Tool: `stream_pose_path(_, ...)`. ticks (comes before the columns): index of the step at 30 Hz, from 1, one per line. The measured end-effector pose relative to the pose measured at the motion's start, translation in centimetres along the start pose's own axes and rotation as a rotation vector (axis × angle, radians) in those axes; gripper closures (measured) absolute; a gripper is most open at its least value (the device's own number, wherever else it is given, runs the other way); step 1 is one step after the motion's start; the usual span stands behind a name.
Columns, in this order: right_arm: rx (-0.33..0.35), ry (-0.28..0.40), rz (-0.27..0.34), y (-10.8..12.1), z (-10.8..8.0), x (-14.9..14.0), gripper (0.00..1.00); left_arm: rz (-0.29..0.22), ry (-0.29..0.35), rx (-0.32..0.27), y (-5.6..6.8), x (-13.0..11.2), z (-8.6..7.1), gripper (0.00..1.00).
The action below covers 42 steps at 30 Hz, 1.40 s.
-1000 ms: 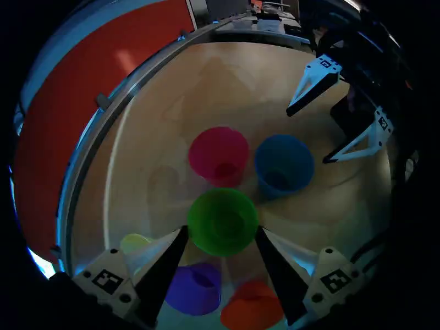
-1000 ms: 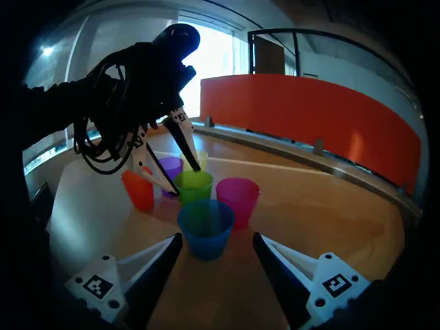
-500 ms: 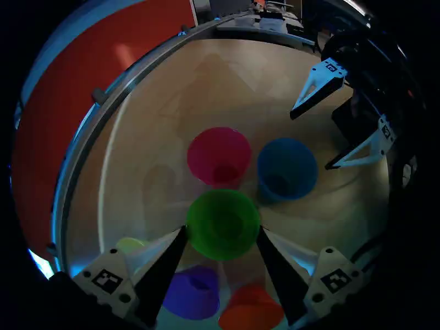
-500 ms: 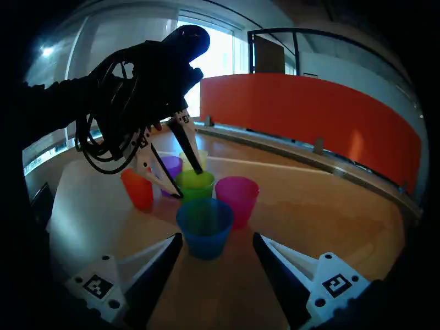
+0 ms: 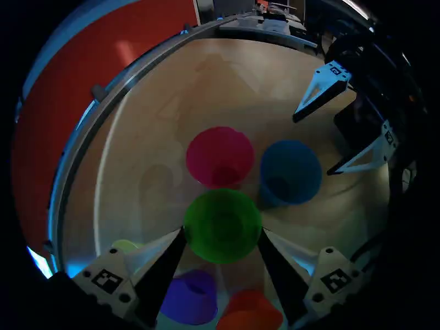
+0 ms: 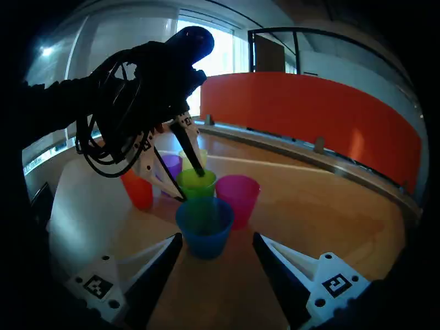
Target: Pour water
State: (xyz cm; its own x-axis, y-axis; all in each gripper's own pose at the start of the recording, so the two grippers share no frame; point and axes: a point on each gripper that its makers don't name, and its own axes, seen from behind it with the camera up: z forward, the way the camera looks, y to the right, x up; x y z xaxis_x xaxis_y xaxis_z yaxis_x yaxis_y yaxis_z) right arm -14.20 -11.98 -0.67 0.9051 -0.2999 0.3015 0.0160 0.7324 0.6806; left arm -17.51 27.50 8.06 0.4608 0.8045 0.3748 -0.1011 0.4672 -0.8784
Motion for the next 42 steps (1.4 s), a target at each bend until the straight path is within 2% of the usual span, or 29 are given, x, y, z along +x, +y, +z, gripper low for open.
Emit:
stream_pose_path(6,0.0,-0.002,0.0,0.0,0.0,0.0,0.01,0.002,-0.003,0.005,0.0,0.0,0.2,0.1)
stream_pose_path(27,-0.002,-0.003,0.006,0.0,0.1,-0.1,0.01,-0.044,0.051,-0.007,0.7,0.5,0.3,0.12)
stream_pose_path(36,-0.005,0.003,0.011,-0.1,0.1,0.1,0.01,-0.046,0.089,0.012,0.5,0.9,-0.9,0.12)
stream_pose_path(42,-0.01,0.009,0.007,-0.3,-0.1,0.6,0.01,-0.053,0.145,0.036,0.0,1.6,-2.5,0.12)
